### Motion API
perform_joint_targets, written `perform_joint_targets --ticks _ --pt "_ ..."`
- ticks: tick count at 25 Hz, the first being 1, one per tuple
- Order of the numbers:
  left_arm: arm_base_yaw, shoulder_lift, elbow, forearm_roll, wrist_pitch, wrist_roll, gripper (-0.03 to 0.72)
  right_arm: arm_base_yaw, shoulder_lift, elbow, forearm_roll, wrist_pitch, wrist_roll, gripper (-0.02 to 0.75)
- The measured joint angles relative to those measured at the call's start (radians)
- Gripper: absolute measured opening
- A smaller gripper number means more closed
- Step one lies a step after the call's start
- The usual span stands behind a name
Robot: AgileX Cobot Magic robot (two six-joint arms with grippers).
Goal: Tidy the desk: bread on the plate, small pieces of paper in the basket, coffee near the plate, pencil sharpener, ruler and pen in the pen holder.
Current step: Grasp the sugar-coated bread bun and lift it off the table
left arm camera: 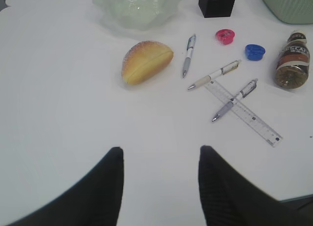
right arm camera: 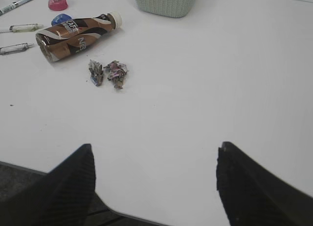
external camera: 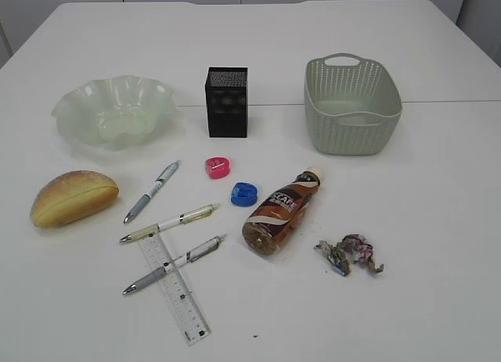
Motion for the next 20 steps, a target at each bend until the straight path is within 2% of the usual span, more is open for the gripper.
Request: perform_joint_targets --ticks 20 --pt "-0.005 0.004 0.000 0.000 0.005 0.000 0.354 0.000 0.000 0.000 0.000 0.000 0.000 0.564"
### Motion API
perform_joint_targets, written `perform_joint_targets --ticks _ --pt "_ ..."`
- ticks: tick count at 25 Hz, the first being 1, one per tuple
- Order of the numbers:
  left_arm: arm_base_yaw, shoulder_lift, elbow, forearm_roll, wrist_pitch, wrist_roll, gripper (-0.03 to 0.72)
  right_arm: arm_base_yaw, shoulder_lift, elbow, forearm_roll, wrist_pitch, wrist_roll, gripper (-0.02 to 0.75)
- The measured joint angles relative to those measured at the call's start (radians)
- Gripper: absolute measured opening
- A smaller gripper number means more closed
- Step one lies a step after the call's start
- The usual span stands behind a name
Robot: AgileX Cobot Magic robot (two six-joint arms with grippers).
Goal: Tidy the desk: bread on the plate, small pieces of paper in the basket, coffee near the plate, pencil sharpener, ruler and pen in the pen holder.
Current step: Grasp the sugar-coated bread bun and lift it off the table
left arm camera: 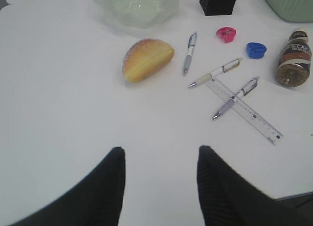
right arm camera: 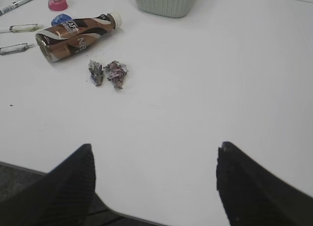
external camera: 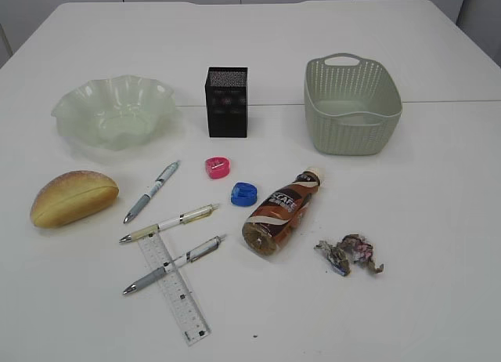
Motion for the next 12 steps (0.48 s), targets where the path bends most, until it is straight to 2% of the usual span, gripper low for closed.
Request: perform_joint_targets --ticks 7,12 --pt "0.000 0.111 -0.139 0.009 0.064 0.009 0.353 0.000 0.000 0.000 0.000 0.000 0.000 0.565" --pt "0.000 0.315 -0.326 0.011 0.129 0.013 0.353 0.000 0.000 0.000 0.007 0.000 0.004 0.565"
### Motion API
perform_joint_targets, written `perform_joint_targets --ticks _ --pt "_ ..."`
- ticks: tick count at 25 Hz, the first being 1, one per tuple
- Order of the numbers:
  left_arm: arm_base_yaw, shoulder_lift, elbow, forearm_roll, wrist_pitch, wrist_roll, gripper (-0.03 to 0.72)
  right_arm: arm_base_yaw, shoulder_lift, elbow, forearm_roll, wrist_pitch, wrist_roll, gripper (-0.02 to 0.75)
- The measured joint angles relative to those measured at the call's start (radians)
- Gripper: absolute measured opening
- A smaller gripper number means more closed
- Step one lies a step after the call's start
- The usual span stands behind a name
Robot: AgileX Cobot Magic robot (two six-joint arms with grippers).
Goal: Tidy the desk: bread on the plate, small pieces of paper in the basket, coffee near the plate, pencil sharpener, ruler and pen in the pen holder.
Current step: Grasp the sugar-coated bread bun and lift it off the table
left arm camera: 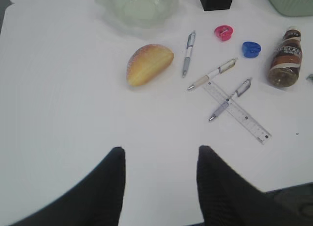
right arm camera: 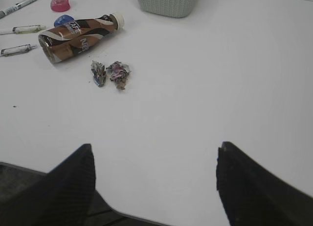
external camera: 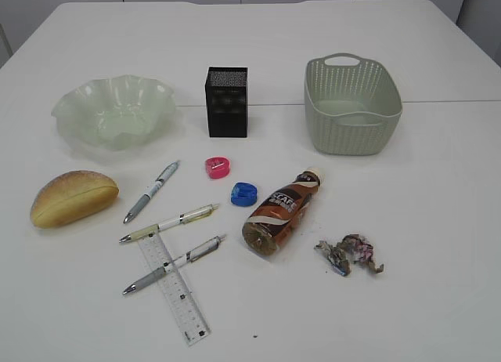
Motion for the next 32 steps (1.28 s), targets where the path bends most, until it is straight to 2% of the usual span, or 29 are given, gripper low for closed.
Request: perform_joint_targets --ticks 6,12,18,22,26,32 --pt "0.000 0.232 -0.183 0.062 0.029 0.001 0.354 0.000 0.017 -0.002 -0.035 0.006 0.134 0.564" --pt "0.000 0.497 -0.316 0.084 0.025 0.001 0.354 0.000 0.235 -0.043 0.003 0.019 0.263 0.564" --pt "0.000 0.741 -0.451 0.096 0.010 0.024 0.354 0.000 0.548 -0.199 0.038 0.087 0.284 0.564" --pt "0.000 0.848 -0.495 0.114 0.000 0.064 0.357 0.000 0.779 -0.353 0.050 0.096 0.297 0.565" --pt "0.000 0.941 -0.501 0.124 -0.020 0.118 0.407 0.000 0.992 -0.521 0.081 0.094 0.306 0.565" --pt "0.000 1.081 -0.501 0.124 -0.102 0.166 0.526 0.000 1.212 -0.693 0.090 0.090 0.308 0.565"
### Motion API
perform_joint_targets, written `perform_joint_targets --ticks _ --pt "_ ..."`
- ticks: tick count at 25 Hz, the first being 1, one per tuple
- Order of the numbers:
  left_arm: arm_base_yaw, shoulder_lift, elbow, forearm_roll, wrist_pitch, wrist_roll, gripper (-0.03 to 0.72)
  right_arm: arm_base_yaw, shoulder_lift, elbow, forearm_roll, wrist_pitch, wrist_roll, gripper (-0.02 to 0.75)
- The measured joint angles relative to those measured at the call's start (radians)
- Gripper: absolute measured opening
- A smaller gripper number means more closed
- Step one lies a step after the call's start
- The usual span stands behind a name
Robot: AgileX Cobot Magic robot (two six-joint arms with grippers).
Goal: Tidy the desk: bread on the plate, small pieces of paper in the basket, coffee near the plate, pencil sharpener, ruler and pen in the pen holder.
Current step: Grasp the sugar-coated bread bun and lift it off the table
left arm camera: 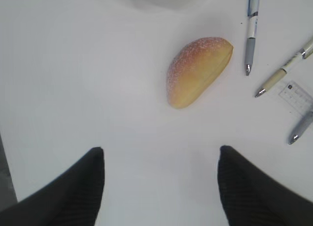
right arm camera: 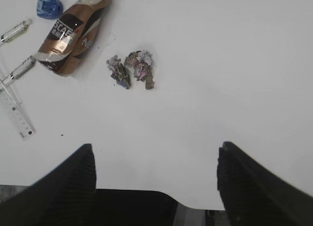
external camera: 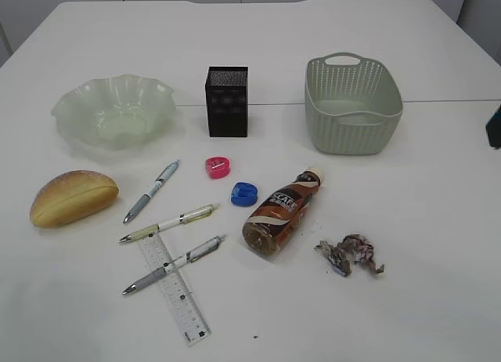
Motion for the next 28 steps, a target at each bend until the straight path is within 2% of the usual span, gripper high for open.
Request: perform_joint_targets --ticks 6,9,11,14,21,28 --pt "0.000 0.137 0.000 -0.059 -0.062 0.067 0.547 0.000 0.166 -0.083 -0.001 0.000 -0.028 0.565" --pt "-0.007 0.214 0.000 -0.091 -0.102 0.185 0.547 0.000 0.237 -0.118 -0.002 -0.002 -0.053 0.564" --pt "-0.025 0.259 0.000 -0.086 -0.134 0.287 0.548 0.000 0.279 -0.135 -0.002 -0.004 -0.066 0.564" --pt "-0.065 0.328 0.000 -0.072 -0.198 0.372 0.549 0.000 0.317 -0.146 0.002 -0.007 -0.080 0.564" --pt "-0.148 0.490 0.000 0.006 -0.227 0.400 0.550 0.000 0.343 -0.157 0.008 -0.007 -0.084 0.565" --pt "-0.167 0.507 -0.002 0.056 -0.261 0.403 0.550 0.000 0.343 -0.157 0.008 -0.007 -0.084 0.564"
